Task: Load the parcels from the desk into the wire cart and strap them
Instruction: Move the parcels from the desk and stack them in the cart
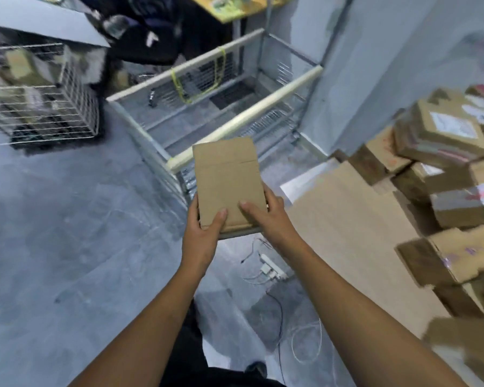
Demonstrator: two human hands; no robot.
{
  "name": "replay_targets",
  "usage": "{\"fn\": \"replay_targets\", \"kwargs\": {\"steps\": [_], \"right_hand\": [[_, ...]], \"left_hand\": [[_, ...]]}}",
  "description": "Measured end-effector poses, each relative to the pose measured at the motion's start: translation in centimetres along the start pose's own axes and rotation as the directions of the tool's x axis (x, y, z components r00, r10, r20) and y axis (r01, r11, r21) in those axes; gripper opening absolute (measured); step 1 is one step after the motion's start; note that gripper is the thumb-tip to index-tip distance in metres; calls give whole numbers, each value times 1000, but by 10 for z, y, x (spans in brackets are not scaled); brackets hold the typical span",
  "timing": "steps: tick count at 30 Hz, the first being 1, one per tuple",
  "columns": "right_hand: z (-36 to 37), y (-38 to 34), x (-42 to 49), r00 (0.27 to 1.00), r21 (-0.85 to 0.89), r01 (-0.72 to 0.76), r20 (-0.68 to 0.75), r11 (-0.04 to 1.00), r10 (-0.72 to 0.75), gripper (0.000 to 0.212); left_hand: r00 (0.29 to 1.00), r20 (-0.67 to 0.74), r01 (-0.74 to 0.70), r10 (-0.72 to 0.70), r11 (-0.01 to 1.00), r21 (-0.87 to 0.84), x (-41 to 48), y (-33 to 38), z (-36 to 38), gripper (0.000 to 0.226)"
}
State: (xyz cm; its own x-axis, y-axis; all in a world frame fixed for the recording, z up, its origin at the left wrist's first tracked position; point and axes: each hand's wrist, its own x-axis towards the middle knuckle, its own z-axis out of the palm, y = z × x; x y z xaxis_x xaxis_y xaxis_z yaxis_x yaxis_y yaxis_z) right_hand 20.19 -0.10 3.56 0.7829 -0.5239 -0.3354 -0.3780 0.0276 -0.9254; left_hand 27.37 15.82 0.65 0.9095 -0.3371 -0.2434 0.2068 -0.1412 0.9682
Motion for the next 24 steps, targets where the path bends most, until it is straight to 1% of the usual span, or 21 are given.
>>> {"fn": "replay_targets", "kwargs": {"steps": [4, 7, 11, 14, 17, 21, 24], "right_hand": [[64, -33, 66, 999, -21, -1, 42, 1000, 2, 74], [101, -59, 114, 993, -9, 50, 107, 999, -49, 63], [133, -84, 180, 985, -20, 88, 149, 996, -84, 54], [144, -93, 240, 983, -87, 75, 177, 993, -59, 62], [150, -96, 314, 979, -144, 68, 201, 987, -38, 64], [156, -101, 413, 962, -190, 63, 271, 980, -10, 67], [158, -103, 482, 952, -230, 36, 305, 973, 37, 70]], "left_hand": [[999, -43, 8, -9, 999, -41, 68, 15, -52, 79], [998, -67, 11, -15, 998, -56, 118, 27, -82, 82], [993, -108, 36, -45, 996, -82, 184, 37, -102, 78], [988, -128, 75, -84, 994, -74, 239, 36, -100, 73], [981, -157, 105, -110, 994, -40, 300, 34, -90, 70], [970, -196, 153, -142, 987, 46, 380, 39, -77, 63], [967, -214, 177, -137, 967, 181, 440, 37, -73, 70]]}}
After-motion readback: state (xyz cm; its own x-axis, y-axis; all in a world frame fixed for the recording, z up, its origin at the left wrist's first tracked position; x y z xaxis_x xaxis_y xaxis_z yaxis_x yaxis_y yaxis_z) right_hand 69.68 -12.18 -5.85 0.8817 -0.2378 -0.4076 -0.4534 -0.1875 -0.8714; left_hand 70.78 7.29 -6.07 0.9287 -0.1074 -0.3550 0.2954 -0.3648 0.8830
